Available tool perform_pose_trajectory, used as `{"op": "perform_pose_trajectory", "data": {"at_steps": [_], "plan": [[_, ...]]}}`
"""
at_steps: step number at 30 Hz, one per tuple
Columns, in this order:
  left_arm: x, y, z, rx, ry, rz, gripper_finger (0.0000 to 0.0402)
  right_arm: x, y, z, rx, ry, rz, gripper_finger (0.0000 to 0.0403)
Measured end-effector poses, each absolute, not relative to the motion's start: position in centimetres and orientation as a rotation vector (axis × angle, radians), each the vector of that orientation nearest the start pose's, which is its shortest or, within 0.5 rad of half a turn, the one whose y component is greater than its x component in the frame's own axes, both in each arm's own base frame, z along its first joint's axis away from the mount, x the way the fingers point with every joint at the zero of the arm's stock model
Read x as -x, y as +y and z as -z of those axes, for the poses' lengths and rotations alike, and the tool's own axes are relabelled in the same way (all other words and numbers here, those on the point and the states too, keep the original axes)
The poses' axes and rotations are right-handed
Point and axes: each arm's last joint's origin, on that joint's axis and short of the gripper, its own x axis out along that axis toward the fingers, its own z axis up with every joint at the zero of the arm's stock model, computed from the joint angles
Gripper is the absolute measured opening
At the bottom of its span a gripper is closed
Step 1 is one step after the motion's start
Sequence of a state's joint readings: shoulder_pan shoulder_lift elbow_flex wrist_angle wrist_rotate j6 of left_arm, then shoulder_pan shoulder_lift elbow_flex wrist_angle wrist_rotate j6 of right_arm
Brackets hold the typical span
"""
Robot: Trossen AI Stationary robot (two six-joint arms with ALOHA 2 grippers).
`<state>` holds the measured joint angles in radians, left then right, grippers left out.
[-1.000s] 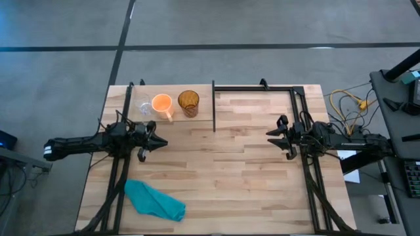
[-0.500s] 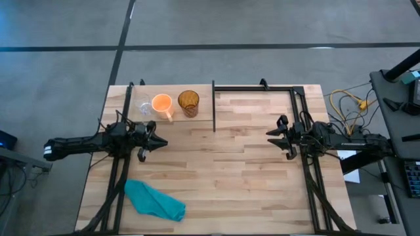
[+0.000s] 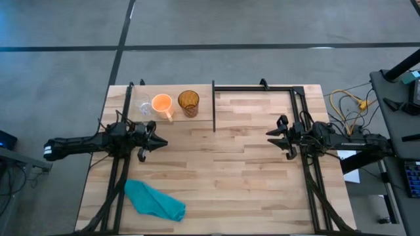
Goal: Stack small to large cups/mugs on shelf
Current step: Return to Home Position
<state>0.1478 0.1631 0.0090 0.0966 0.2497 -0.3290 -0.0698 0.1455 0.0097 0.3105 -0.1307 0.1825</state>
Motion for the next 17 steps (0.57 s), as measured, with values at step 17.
{"op": "perform_pose_trajectory", "data": {"at_steps": [17], "plan": [[-10.63, 0.86, -16.26, 0.34, 0.072, 0.092, 0.0022, -10.46, -0.35, -18.48, -0.165, -0.168, -0.077, 0.013]]}}
